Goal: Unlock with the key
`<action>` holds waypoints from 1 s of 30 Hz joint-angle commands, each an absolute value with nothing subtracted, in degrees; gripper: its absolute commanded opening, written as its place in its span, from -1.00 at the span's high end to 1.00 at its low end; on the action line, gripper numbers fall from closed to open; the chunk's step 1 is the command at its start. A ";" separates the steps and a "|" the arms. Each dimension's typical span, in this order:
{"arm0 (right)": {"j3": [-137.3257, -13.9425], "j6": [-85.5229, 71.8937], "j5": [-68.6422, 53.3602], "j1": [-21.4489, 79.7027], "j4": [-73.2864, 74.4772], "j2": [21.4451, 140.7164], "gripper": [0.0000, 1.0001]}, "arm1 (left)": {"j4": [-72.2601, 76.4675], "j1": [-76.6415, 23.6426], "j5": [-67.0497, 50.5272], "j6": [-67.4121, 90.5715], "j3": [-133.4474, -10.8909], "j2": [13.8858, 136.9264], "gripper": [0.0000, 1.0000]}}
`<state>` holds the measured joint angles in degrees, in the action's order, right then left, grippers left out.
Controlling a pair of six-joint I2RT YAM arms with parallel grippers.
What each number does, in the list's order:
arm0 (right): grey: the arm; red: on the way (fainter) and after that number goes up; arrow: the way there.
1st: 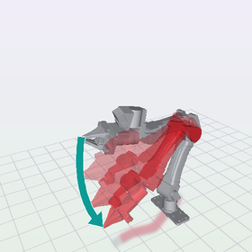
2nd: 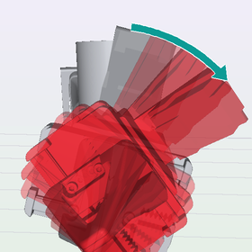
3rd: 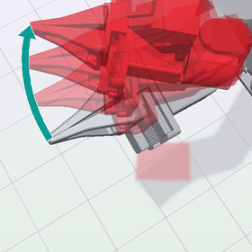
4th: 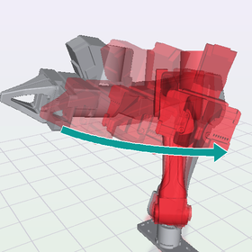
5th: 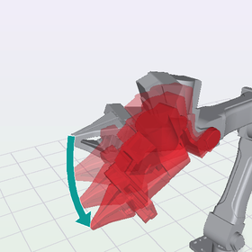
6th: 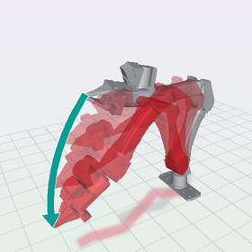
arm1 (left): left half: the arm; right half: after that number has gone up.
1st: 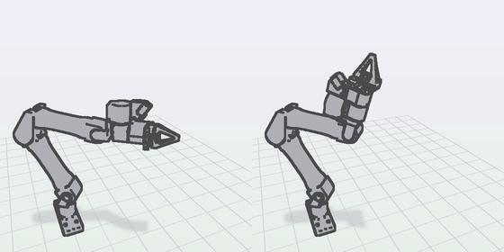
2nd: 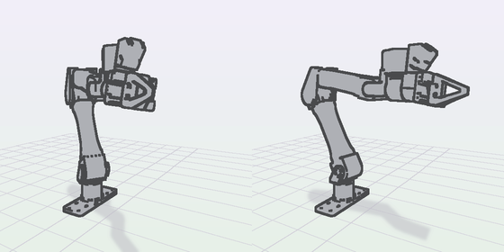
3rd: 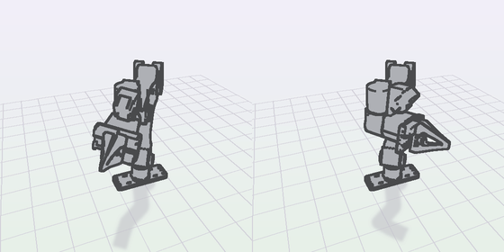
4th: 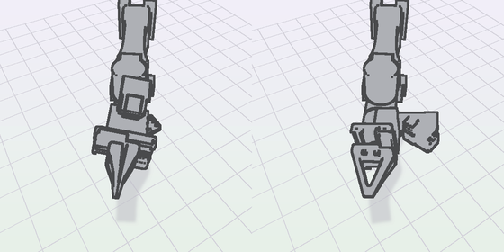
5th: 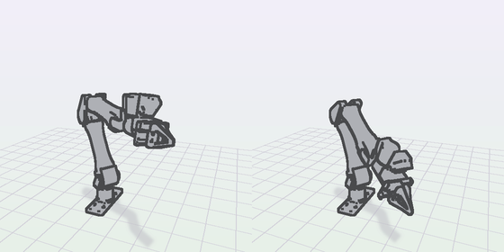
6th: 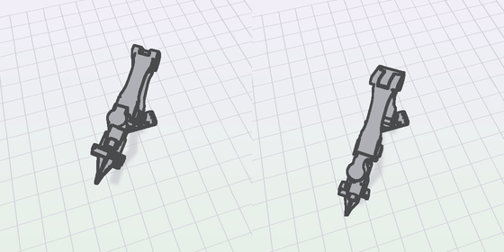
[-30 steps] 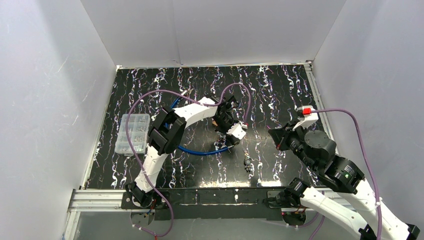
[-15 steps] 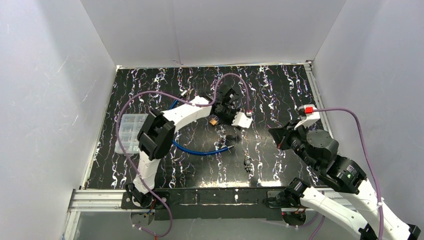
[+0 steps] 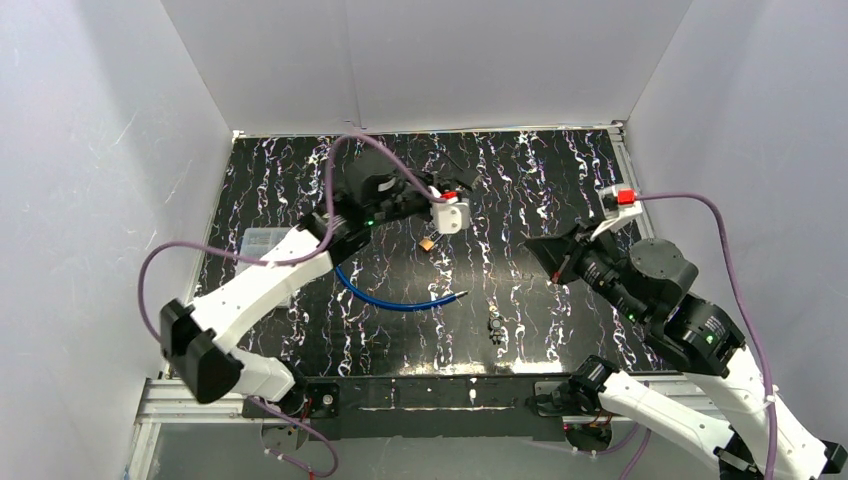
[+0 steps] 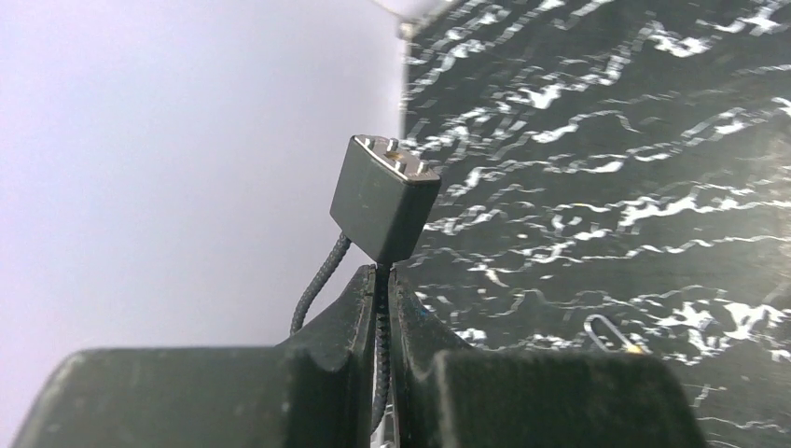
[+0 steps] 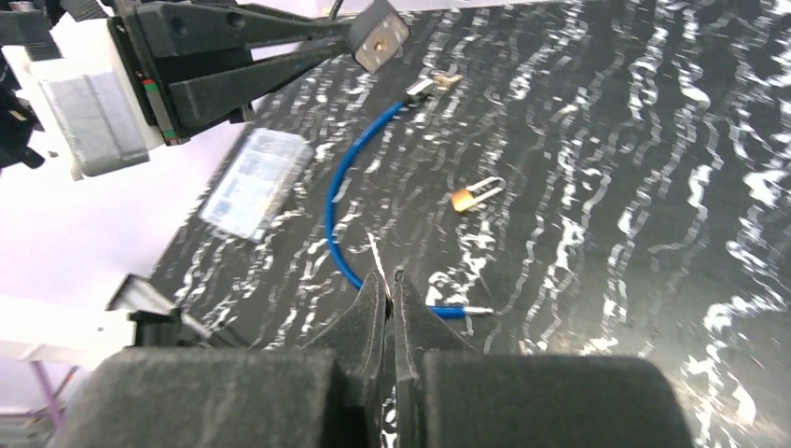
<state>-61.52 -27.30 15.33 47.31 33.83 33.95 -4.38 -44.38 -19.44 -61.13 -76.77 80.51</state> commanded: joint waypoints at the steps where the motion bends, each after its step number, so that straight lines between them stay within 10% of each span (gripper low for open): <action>1: -67.01 -28.64 0.91 46.10 26.12 38.55 0.97 | 1.99 -44.47 -12.43 -58.15 -75.13 70.71 1.00; 13: -72.52 -40.39 -27.93 37.33 13.09 47.56 0.97 | 12.72 -46.50 -12.39 -71.20 -62.04 55.73 1.00; 30: -79.93 -34.69 -31.59 37.12 15.91 55.88 0.97 | 17.04 -47.69 -12.72 -81.05 -60.60 54.97 1.00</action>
